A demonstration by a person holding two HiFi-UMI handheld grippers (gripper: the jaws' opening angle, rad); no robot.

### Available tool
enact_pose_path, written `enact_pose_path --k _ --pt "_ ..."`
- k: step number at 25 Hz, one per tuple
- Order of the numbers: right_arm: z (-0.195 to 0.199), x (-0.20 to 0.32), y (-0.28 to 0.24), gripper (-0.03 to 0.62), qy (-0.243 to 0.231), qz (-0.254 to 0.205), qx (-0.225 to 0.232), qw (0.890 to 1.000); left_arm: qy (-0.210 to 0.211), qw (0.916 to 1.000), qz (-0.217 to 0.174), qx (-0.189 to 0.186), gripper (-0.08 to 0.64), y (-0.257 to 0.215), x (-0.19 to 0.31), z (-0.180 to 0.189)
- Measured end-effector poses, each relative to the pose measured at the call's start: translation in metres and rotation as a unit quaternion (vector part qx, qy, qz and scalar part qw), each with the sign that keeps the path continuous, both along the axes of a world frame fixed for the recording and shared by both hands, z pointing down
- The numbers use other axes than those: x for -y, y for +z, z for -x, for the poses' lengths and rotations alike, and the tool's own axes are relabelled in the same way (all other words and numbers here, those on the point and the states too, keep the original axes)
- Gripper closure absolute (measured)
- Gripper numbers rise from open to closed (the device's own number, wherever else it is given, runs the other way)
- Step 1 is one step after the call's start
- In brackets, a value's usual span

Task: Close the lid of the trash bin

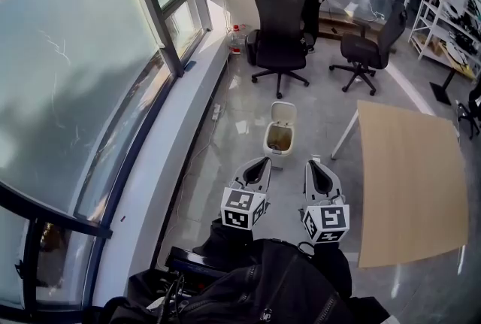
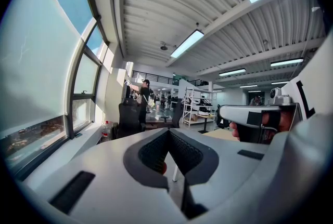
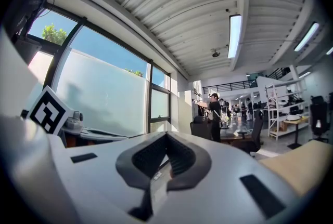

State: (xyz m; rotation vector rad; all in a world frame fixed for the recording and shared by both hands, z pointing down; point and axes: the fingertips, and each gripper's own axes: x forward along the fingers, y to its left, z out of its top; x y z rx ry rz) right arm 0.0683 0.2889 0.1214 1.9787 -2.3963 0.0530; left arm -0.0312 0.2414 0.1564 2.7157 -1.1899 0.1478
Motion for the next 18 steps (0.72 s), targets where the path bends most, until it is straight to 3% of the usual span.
enact_pose_path --k 18 --pt "-0.020 -0.030 0.057 0.589 -0.030 0.063 0.034 0.997 -0.003 0.9985 0.045 0.031 0.558 0.049 -0.037 -0.026"
